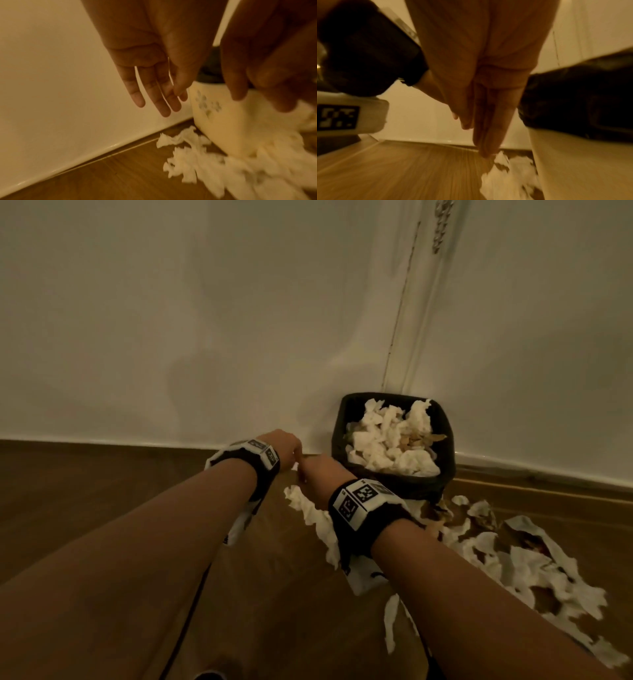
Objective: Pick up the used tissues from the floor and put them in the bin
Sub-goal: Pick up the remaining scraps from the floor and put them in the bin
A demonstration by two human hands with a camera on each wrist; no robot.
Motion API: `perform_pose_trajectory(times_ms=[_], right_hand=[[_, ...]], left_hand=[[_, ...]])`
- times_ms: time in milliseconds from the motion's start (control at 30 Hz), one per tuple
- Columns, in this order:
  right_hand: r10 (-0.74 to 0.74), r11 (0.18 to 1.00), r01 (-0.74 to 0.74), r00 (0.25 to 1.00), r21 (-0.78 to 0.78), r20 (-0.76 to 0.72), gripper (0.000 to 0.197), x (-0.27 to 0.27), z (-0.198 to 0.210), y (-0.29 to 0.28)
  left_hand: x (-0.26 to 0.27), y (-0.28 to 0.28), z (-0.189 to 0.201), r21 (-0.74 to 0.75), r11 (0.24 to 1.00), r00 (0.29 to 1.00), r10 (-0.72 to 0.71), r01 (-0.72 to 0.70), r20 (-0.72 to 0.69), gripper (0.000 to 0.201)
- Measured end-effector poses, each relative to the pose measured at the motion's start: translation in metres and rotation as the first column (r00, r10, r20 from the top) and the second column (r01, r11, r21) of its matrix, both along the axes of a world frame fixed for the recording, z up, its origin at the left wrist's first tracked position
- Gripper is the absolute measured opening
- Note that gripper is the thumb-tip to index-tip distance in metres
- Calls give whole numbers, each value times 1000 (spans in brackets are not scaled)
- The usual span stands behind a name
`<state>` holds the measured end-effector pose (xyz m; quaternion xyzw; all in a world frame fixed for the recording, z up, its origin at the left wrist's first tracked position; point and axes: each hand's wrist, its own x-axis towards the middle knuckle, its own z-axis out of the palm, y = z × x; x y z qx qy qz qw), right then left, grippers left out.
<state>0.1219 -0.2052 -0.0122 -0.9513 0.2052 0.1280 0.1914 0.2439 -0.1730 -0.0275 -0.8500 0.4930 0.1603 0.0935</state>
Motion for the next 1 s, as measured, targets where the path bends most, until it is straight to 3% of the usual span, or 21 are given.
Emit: perform_pose_trajectory(times_ms=[100, 200, 367, 500, 667, 833, 1000], right_hand=[[-68, 994, 85, 971, 66, -230, 47, -2, -48, -7], [-156, 983, 183, 889, 22, -430, 69, -13, -91, -22], [-83, 983, 159, 819, 86, -567, 54, -13, -128, -40], [-35, 975, 160, 802, 157, -596, 60, -18, -139, -37], [-9, 977, 109, 879, 182, -477, 72, -28, -136, -26], [-39, 980, 141, 826, 139, -562, 77, -37, -115, -13], [-66, 959, 213, 811, 188, -581, 83, -40, -111, -13]], left_hand=[[-4, 2, -35, 160, 982, 995, -100, 97, 17, 27], [-5, 2, -66, 181, 975, 992, -124, 125, -14, 40], [-17, -9, -109, 95, 993, 998, -70, 70, -8, 40], [-26, -20, -130, 114, 993, 1000, -1, 4, -18, 55], [-23, -20, -136, 196, 980, 996, 32, -16, -80, 67], [-29, -24, -133, 247, 966, 983, 110, -71, -149, 60], [-32, -32, -126, 133, 983, 968, 149, -124, -200, 45]])
